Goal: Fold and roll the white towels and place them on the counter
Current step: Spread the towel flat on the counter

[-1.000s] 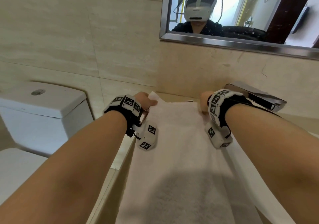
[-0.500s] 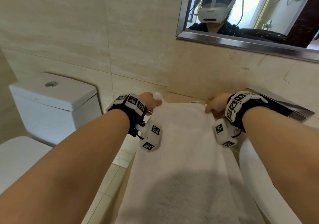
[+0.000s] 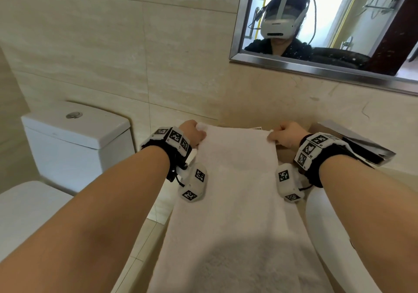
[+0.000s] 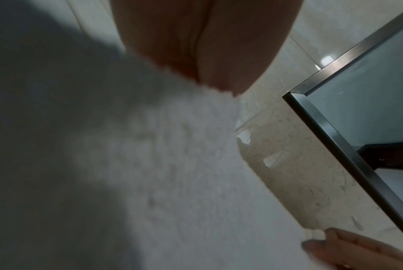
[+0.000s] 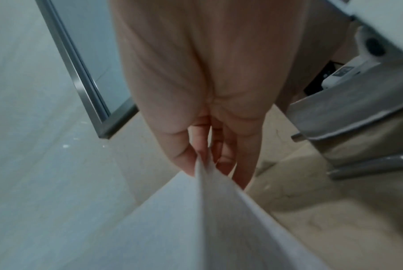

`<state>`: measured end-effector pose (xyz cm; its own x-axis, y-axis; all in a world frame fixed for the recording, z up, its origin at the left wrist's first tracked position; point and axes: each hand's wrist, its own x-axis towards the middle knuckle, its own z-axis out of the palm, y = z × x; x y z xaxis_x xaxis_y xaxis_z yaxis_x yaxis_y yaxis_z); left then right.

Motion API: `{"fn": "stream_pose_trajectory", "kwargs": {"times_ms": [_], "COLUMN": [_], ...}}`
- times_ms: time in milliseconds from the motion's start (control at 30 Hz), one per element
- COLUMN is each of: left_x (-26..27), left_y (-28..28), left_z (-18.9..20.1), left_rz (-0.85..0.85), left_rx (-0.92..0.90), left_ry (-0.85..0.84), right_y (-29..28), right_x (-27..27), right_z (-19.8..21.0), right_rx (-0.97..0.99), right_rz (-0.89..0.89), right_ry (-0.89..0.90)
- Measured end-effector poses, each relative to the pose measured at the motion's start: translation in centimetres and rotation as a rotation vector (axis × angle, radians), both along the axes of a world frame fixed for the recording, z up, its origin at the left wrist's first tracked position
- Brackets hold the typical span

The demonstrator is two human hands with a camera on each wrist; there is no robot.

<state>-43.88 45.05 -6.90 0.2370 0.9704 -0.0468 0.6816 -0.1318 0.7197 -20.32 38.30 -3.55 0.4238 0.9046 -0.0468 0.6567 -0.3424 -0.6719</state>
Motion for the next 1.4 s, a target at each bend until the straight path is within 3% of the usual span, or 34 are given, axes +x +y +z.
{"fn": "stream_pose_trajectory", "kwargs": {"times_ms": [100, 167, 233, 367, 467, 633, 900, 1400], "left_x": [-0.5, -0.2, 0.9, 4.5, 6.7, 7.4, 7.1, 6.6], "left_y": [-0.8, -1.5, -2.6, -5.8, -7.4, -7.7, -8.1, -8.6], "left_z": [1.1, 2.1, 3.7, 6.8, 7.9, 8.0, 8.1, 8.3], "left_rz": [0.052, 0.060, -0.040, -0.322, -0.387, -0.308, -0.334, -0.323], "left_rx": [0.105, 0.276, 0.402, 0.478, 0.502, 0.514, 0.425, 0.456], "left_ry": [0.048, 0.070, 0.018, -0.159, -0.157, -0.077, -0.352, -0.364], "right_y": [-1.1, -2.2, -3.3, -5.0, -5.6, -6.4, -6.4, -7.0], "right_x": [-0.3, -0.9, -1.6, -2.5, -2.8, -2.6, -2.0, -1.9], "right_z": [1.0, 2.1, 3.1, 4.7, 5.3, 5.7, 4.8, 4.6], "right_rx": [0.095, 0.161, 0.218, 0.323, 0.369, 0.408, 0.390, 0.369], "right_rz": [-0.001, 0.013, 0.022, 0.087, 0.156, 0.216, 0.202, 0.253], "right_ry": [0.076, 0.084, 0.102, 0.037, 0.010, -0.021, 0.370, 0.462]}}
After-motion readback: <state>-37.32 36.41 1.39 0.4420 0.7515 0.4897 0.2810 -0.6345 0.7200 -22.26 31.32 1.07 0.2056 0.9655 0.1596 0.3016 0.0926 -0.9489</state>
